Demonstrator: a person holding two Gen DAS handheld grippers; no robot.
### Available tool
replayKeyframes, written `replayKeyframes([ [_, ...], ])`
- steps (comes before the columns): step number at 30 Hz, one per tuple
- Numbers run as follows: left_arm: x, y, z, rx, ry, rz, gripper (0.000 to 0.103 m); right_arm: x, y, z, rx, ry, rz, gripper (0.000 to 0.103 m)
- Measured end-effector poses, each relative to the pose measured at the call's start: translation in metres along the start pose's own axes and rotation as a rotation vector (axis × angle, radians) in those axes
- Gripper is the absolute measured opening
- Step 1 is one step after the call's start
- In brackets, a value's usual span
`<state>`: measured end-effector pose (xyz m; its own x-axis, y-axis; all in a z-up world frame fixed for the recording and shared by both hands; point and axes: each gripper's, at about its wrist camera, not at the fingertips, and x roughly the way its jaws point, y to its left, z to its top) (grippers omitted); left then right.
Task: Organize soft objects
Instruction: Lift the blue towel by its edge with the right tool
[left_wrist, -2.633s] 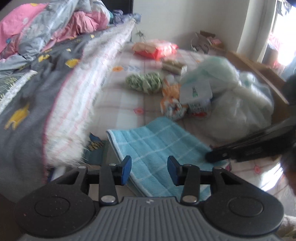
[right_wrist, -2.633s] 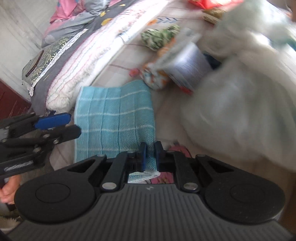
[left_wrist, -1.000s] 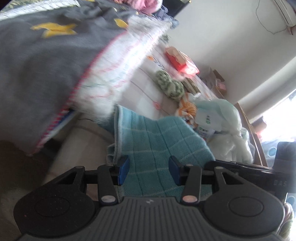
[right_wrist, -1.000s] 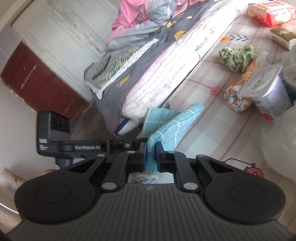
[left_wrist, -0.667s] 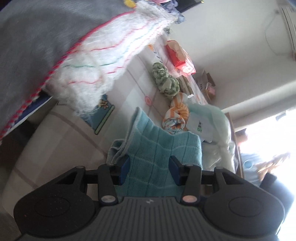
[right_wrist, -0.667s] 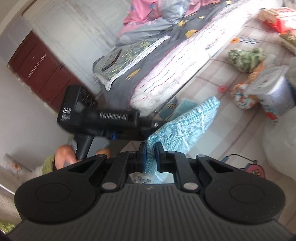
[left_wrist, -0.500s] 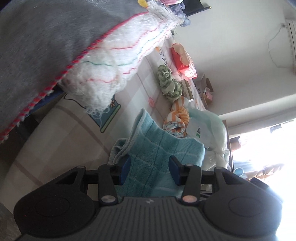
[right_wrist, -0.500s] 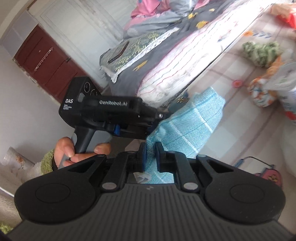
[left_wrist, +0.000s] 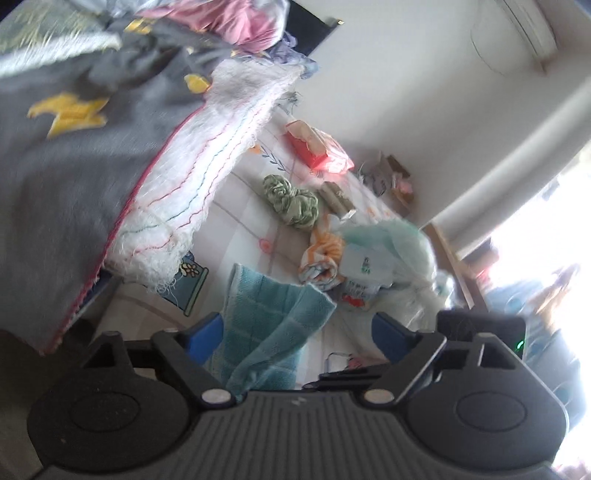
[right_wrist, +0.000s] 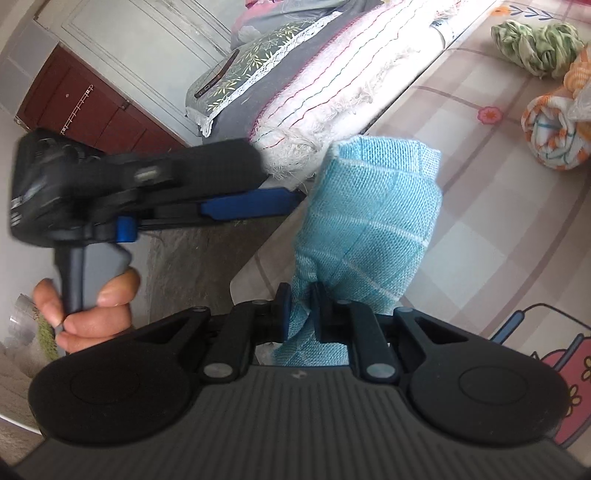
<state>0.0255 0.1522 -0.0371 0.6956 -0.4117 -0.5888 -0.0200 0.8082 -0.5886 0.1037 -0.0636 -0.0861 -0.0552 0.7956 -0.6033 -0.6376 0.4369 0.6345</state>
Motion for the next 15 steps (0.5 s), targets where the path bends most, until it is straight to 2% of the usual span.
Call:
replayKeyframes([
  [2, 0.010, -0.001, -0.002, 0.017, 0.038, 0.073, 0.086, -0.002, 0.001, -0.003, -0.010, -0.011, 0.003, 0.016],
  [4, 0.021, 0.004, -0.004, -0.002, 0.082, 0.120, 0.076, -0.004, 0.002, -0.005, -0.015, -0.021, 0.009, 0.020],
  [7, 0.030, 0.015, -0.008, -0.038, 0.109, 0.129, 0.064, -0.011, 0.007, -0.009, -0.036, -0.032, -0.006, 0.029],
  [11, 0.028, 0.014, -0.009, 0.007, 0.110, 0.137, 0.058, -0.027, 0.013, -0.016, -0.063, -0.043, -0.030, 0.037],
  [15, 0.027, 0.009, -0.011, 0.062, 0.120, 0.169, 0.052, -0.052, 0.004, -0.015, -0.007, -0.088, -0.047, 0.042],
])
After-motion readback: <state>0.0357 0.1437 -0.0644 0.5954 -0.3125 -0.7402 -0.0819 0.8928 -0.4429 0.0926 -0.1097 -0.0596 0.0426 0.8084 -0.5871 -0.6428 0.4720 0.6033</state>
